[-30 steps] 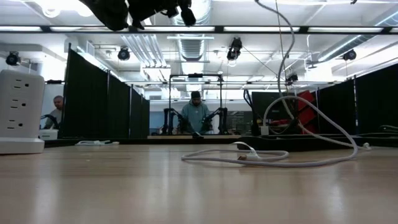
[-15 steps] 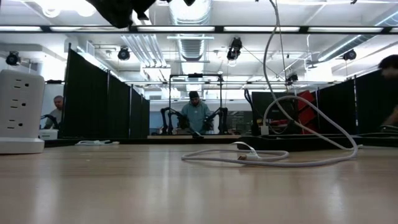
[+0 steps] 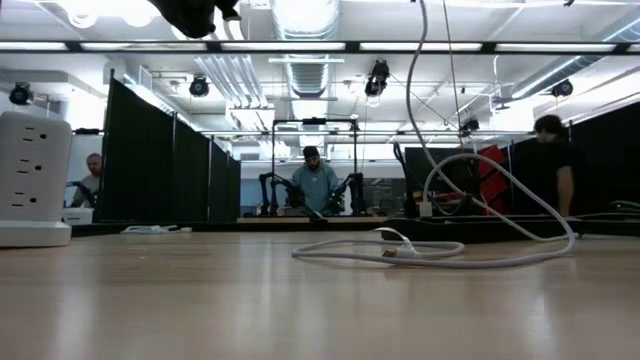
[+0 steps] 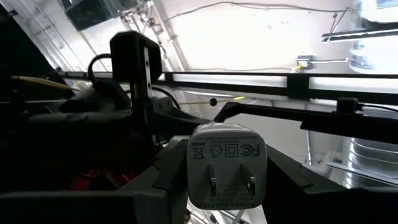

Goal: Insert USB
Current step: Insert the top white charger cable into the white charger adapter

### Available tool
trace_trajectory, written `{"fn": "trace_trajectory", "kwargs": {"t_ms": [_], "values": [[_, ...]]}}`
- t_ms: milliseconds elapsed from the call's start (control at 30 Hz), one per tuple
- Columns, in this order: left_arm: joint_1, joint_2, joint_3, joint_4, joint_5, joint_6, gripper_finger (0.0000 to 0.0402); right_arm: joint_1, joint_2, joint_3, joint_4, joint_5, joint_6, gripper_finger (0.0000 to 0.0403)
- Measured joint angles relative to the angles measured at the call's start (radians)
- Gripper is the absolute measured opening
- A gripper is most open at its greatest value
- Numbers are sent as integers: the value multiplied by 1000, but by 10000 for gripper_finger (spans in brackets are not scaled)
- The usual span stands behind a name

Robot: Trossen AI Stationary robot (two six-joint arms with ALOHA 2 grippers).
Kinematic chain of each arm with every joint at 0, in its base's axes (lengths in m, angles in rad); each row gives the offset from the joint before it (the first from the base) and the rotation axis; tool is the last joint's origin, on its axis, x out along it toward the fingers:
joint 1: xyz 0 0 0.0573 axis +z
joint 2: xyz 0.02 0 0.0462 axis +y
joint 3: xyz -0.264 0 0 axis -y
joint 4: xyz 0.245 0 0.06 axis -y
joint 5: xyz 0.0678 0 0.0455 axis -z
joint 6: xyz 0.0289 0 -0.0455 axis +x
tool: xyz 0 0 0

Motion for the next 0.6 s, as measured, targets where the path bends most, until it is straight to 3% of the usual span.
{"fn": "trace_trajectory", "kwargs": {"t_ms": [600], "values": [[-28, 0, 0, -13, 36, 11, 129, 10, 3, 2, -37, 11, -29, 14]]}}
